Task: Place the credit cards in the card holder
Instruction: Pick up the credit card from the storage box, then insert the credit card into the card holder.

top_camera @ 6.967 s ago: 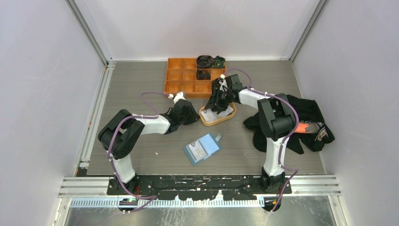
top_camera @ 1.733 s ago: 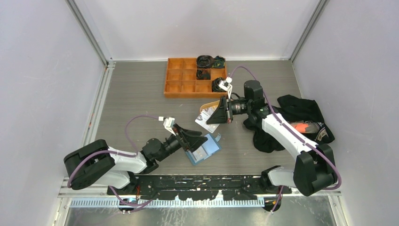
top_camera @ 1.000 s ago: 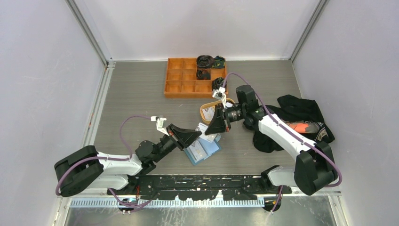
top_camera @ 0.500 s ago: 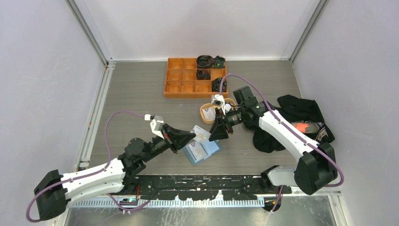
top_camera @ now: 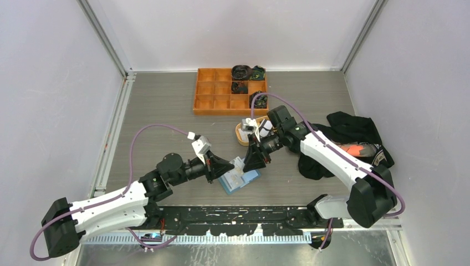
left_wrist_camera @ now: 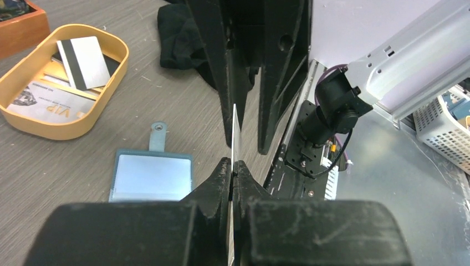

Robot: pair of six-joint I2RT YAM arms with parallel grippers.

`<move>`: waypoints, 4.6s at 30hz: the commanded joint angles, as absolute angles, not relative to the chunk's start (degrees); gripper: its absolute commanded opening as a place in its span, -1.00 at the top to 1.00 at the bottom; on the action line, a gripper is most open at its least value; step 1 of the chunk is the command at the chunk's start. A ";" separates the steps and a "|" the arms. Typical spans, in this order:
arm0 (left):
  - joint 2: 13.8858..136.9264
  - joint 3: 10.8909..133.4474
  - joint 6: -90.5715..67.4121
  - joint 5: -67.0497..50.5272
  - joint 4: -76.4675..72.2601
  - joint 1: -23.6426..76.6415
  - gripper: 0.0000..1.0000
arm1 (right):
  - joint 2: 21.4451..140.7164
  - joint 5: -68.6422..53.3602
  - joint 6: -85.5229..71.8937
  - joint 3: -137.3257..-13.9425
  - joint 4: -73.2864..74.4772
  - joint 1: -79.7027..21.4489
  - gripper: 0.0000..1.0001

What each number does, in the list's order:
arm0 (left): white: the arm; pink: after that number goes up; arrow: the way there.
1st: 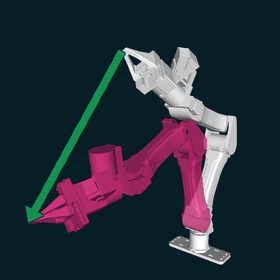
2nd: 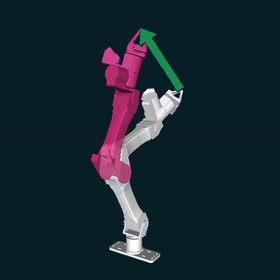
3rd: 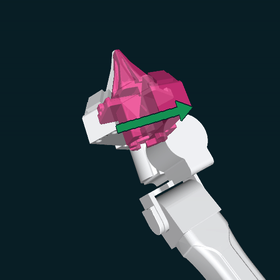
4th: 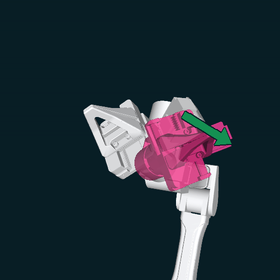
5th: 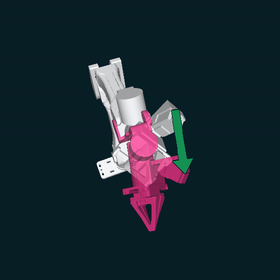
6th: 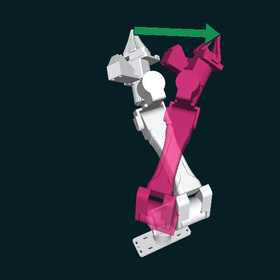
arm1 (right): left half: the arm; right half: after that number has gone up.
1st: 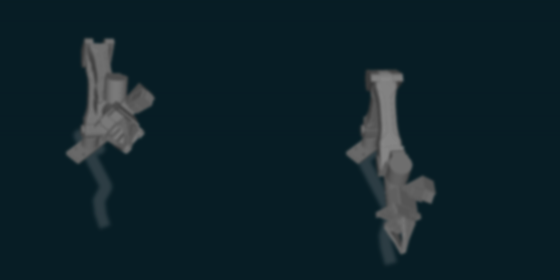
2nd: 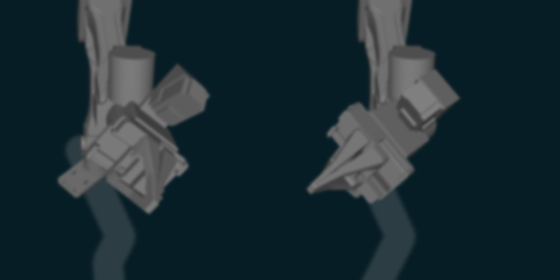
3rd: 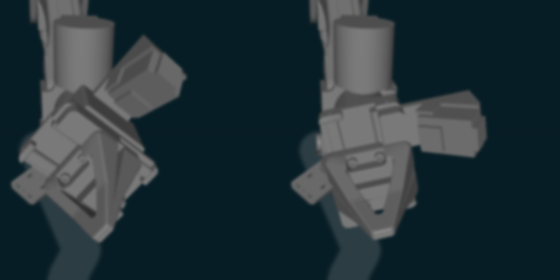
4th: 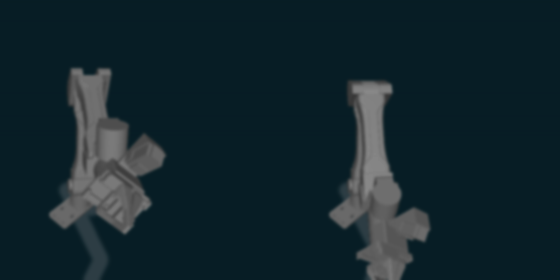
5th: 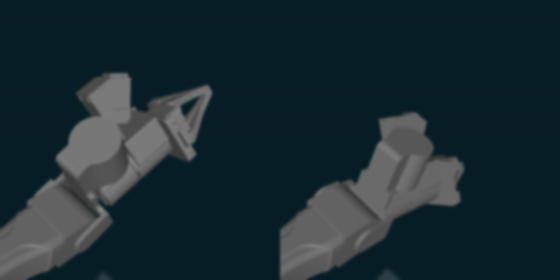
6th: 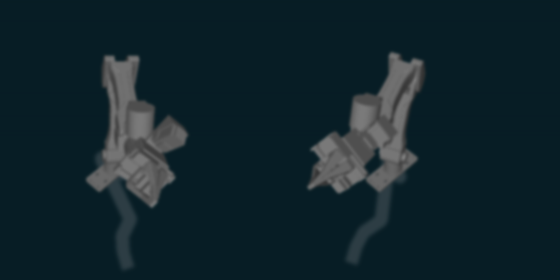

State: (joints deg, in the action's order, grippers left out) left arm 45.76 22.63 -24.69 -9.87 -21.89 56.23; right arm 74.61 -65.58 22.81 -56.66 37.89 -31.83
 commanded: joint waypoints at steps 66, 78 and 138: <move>52.39 6.11 -46.71 -5.63 -55.77 53.17 1.00 | 69.08 -58.43 45.63 -58.44 50.38 -24.09 -0.30; 43.56 5.60 -51.15 -2.09 -40.37 53.04 1.00 | 69.06 -47.18 78.82 -54.18 58.63 -24.35 -0.88; 94.01 8.29 -70.04 8.40 -81.79 52.95 1.00 | 87.19 -27.43 65.30 -50.26 38.91 -38.38 -0.61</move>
State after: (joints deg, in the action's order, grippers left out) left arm 89.27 7.20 -66.70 6.96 -67.83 53.12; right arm 87.15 -29.43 67.09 -50.50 41.25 -37.98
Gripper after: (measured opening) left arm 0.009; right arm 0.812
